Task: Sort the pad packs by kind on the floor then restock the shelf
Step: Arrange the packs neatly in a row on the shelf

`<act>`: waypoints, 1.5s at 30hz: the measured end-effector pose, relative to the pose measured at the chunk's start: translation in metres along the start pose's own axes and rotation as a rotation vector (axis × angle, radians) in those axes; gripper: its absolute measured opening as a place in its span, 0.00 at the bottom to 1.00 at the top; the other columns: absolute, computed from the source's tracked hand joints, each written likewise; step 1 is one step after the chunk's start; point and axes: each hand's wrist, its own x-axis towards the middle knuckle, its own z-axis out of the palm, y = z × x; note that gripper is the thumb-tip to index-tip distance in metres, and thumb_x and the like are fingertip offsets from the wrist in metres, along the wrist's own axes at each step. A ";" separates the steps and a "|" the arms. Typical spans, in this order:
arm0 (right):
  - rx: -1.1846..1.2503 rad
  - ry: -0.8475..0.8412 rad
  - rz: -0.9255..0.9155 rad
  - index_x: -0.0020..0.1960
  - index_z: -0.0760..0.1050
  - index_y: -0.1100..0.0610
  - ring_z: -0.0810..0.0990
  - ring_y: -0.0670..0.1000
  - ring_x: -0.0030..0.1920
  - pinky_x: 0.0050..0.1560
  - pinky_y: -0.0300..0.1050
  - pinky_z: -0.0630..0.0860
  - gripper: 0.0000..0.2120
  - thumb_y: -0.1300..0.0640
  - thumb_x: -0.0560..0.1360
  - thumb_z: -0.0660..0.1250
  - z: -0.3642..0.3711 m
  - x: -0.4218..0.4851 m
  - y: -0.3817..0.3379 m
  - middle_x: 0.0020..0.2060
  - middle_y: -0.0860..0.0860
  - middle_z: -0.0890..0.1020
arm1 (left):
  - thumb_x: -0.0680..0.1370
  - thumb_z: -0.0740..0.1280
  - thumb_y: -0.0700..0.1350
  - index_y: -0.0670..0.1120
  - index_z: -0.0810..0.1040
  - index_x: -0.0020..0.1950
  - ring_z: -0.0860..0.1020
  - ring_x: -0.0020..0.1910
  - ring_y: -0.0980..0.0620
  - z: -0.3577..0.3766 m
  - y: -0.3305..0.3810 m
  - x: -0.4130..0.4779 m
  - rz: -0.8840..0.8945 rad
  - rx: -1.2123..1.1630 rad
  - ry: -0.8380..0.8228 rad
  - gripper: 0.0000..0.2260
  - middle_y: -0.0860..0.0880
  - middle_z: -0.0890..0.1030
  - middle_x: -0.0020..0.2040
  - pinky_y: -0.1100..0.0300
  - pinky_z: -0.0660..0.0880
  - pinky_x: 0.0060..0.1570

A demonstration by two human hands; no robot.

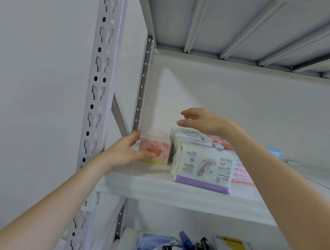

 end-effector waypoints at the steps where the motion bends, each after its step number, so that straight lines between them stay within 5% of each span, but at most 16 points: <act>1: 0.016 0.025 -0.004 0.73 0.66 0.53 0.68 0.49 0.70 0.69 0.44 0.64 0.30 0.43 0.75 0.67 -0.004 -0.009 0.001 0.71 0.51 0.70 | 0.57 0.78 0.64 0.81 0.69 0.52 0.64 0.68 0.63 0.000 0.003 -0.004 0.015 -0.008 -0.012 0.29 0.81 0.72 0.48 0.62 0.63 0.62; 3: 0.060 0.073 -0.012 0.73 0.65 0.53 0.68 0.48 0.71 0.67 0.43 0.65 0.30 0.44 0.75 0.67 -0.011 -0.029 0.004 0.71 0.50 0.70 | 0.56 0.78 0.64 0.78 0.68 0.59 0.64 0.70 0.62 0.003 0.006 -0.012 0.040 -0.034 -0.038 0.35 0.77 0.72 0.56 0.64 0.63 0.63; 6: 0.093 0.156 -0.005 0.74 0.65 0.53 0.68 0.48 0.71 0.71 0.46 0.64 0.31 0.44 0.75 0.68 -0.018 -0.061 0.015 0.71 0.50 0.70 | 0.56 0.78 0.62 0.61 0.59 0.76 0.62 0.71 0.64 0.012 0.010 -0.025 0.051 -0.026 -0.061 0.51 0.61 0.67 0.73 0.66 0.59 0.63; 10: 0.144 0.218 0.050 0.73 0.65 0.52 0.67 0.48 0.72 0.69 0.45 0.64 0.31 0.44 0.74 0.69 -0.017 -0.105 0.038 0.71 0.49 0.70 | 0.58 0.80 0.61 0.52 0.56 0.78 0.61 0.71 0.63 0.030 0.021 -0.043 0.100 0.030 -0.104 0.55 0.57 0.62 0.76 0.62 0.59 0.69; 18: 0.322 0.227 0.141 0.74 0.63 0.49 0.68 0.42 0.67 0.65 0.40 0.64 0.36 0.43 0.70 0.73 -0.001 -0.151 0.081 0.68 0.42 0.70 | 0.66 0.80 0.50 0.58 0.67 0.72 0.67 0.69 0.65 0.072 0.047 -0.044 0.161 -0.022 -0.198 0.38 0.64 0.73 0.68 0.53 0.61 0.74; 21: 0.340 0.161 0.137 0.63 0.69 0.39 0.68 0.40 0.64 0.68 0.42 0.64 0.24 0.44 0.70 0.73 0.012 -0.147 0.093 0.60 0.34 0.71 | 0.68 0.79 0.45 0.52 0.65 0.75 0.69 0.69 0.61 0.082 0.051 -0.037 0.139 -0.041 -0.193 0.38 0.58 0.73 0.69 0.53 0.65 0.72; 24: 0.429 0.098 0.090 0.54 0.72 0.37 0.72 0.34 0.58 0.55 0.30 0.71 0.15 0.50 0.72 0.73 0.023 -0.140 0.097 0.53 0.29 0.77 | 0.70 0.77 0.43 0.52 0.63 0.76 0.68 0.68 0.64 0.085 0.051 -0.030 0.113 -0.035 -0.168 0.38 0.58 0.72 0.70 0.61 0.65 0.69; 26: 0.500 0.094 0.057 0.56 0.74 0.40 0.75 0.32 0.55 0.46 0.27 0.74 0.16 0.53 0.73 0.73 0.027 -0.135 0.098 0.52 0.32 0.80 | 0.71 0.76 0.42 0.53 0.63 0.75 0.69 0.67 0.64 0.085 0.051 -0.026 0.101 -0.017 -0.161 0.37 0.59 0.73 0.69 0.63 0.66 0.67; 30: 0.563 0.094 0.008 0.64 0.72 0.47 0.79 0.38 0.57 0.51 0.32 0.76 0.20 0.58 0.74 0.71 0.035 -0.127 0.104 0.57 0.40 0.81 | 0.73 0.74 0.39 0.52 0.65 0.74 0.70 0.68 0.61 0.083 0.048 -0.022 0.086 -0.038 -0.156 0.33 0.58 0.73 0.68 0.65 0.67 0.66; 34: 0.582 0.088 -0.020 0.62 0.72 0.45 0.80 0.38 0.56 0.49 0.30 0.76 0.19 0.59 0.75 0.70 0.039 -0.122 0.108 0.56 0.39 0.82 | 0.74 0.72 0.35 0.51 0.66 0.73 0.74 0.64 0.63 0.083 0.046 -0.021 0.092 -0.070 -0.180 0.30 0.56 0.76 0.66 0.72 0.72 0.55; 42: 0.644 0.068 -0.034 0.62 0.73 0.46 0.81 0.40 0.53 0.42 0.34 0.78 0.19 0.59 0.74 0.72 0.042 -0.113 0.109 0.53 0.41 0.83 | 0.75 0.69 0.33 0.52 0.65 0.74 0.75 0.64 0.59 0.081 0.043 -0.019 0.047 -0.122 -0.202 0.30 0.53 0.77 0.67 0.67 0.75 0.56; 45: 0.636 0.067 -0.034 0.62 0.73 0.44 0.81 0.42 0.56 0.48 0.38 0.79 0.20 0.56 0.73 0.72 0.044 -0.112 0.111 0.54 0.41 0.83 | 0.76 0.69 0.33 0.52 0.65 0.74 0.74 0.65 0.60 0.082 0.043 -0.020 0.053 -0.123 -0.189 0.30 0.54 0.76 0.67 0.67 0.75 0.57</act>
